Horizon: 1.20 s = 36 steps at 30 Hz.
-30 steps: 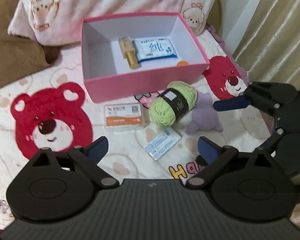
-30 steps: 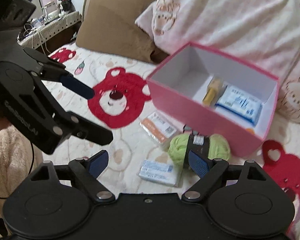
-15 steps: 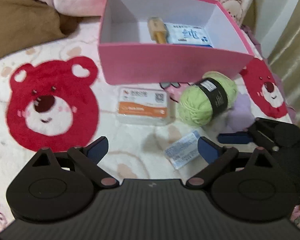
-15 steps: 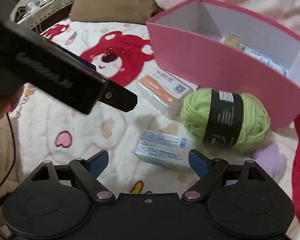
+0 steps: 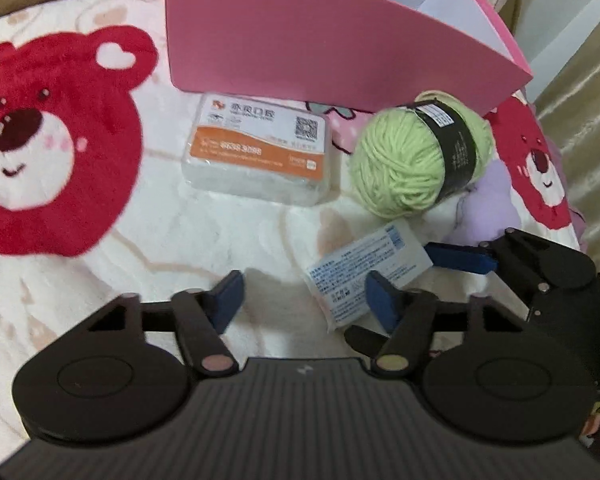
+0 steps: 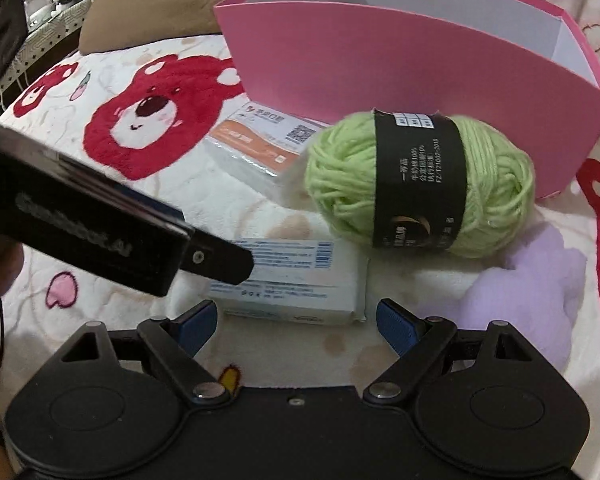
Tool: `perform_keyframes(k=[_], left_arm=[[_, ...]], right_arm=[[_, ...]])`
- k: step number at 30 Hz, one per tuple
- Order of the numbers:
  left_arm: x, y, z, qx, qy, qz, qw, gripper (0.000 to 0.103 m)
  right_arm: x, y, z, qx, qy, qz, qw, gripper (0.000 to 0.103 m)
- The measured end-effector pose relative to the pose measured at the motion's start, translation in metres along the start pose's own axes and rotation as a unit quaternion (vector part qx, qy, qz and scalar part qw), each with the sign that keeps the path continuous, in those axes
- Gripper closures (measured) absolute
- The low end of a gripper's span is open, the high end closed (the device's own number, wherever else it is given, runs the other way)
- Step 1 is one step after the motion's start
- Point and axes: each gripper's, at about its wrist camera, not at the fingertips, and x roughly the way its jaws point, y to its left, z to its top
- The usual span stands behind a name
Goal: Organize objects
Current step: 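Move the left tool to the white wrapped soap bar, then close the left gripper on the soap bar and lift it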
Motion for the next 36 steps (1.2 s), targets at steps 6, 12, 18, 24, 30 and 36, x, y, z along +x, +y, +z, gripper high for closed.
perform_keyframes(k=[6,12,18,24,30,36], left_arm=[[0.008,-0.005,-0.011,-0.012,-0.012,-0.033,0.9993,0.072],[0.002,-0.012,-0.015,0.002,-0.029,-0.032,0.9991,0.073],[-0.018,-0.019,-0.018,0.009,-0.028,-0.06,0.9978,0.073],[-0.046,-0.035,-0.02,0.019,-0.035,-0.087,0.9954,0.073],[-0.074,-0.041,-0.015,0.022,-0.058,-0.086,0.9943,0.073],[-0.091,-0.044,-0.015,0.01,-0.064,-0.084,0.9944,0.073]], right_arm=[[0.0,0.006,-0.003,-0.016,-0.009,-0.013,1.0,0.038],[-0.004,0.006,-0.003,-0.011,-0.011,-0.017,1.0,0.041],[-0.029,0.013,-0.003,0.004,-0.001,-0.014,1.0,0.03],[-0.063,0.019,-0.004,0.002,-0.024,-0.016,1.0,0.022],[-0.09,0.02,0.003,-0.012,-0.047,-0.012,0.999,0.022],[-0.108,0.028,0.014,-0.052,-0.067,-0.025,0.996,0.022]])
